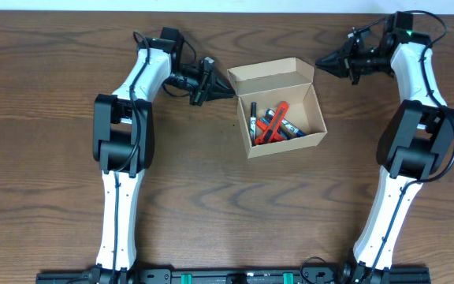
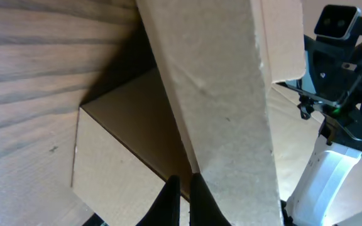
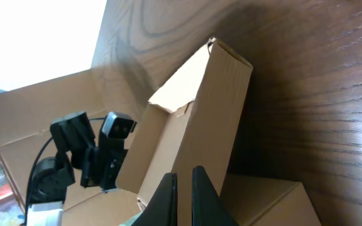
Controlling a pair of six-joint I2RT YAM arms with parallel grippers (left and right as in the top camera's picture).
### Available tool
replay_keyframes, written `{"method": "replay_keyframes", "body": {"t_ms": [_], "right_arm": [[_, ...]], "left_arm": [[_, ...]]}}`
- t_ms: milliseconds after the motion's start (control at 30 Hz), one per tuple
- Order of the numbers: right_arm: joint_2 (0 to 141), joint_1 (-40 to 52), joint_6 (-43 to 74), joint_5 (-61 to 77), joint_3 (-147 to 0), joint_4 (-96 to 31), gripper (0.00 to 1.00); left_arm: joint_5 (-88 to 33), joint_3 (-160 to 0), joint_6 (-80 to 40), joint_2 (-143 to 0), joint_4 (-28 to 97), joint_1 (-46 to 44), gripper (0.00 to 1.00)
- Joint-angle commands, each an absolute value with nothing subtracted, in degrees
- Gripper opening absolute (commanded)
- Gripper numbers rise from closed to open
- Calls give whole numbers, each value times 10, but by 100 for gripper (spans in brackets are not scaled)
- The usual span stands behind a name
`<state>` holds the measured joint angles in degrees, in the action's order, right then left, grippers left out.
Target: Pack container
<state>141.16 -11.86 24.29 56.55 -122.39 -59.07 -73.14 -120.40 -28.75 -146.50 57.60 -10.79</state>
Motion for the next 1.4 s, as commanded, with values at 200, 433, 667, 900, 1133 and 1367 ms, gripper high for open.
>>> {"method": "replay_keyframes", "body": {"t_ms": [200, 433, 667, 900, 1133, 1367], "right_arm": [[1423, -122, 257, 529, -1225, -597, 1], [1449, -124, 246, 534, -1225, -600, 1], [1476, -123, 246, 558, -1225, -602, 1], [1483, -122, 249, 585, -1226, -584, 1], [1483, -107, 264, 628, -1226, -553, 1], [1483, -91, 277, 643, -1226, -541, 1]], "left_arm": [[-740, -1201, -294, -1469, 576, -109, 6], [-739, -1201, -294, -1469, 576, -109, 6], [-735, -1201, -298, -1469, 581, -110, 6], [-735, -1200, -301, -1469, 581, -110, 6], [-754, -1182, -300, -1469, 578, -120, 6], [-776, -1177, -305, -1469, 564, -128, 6]]}}
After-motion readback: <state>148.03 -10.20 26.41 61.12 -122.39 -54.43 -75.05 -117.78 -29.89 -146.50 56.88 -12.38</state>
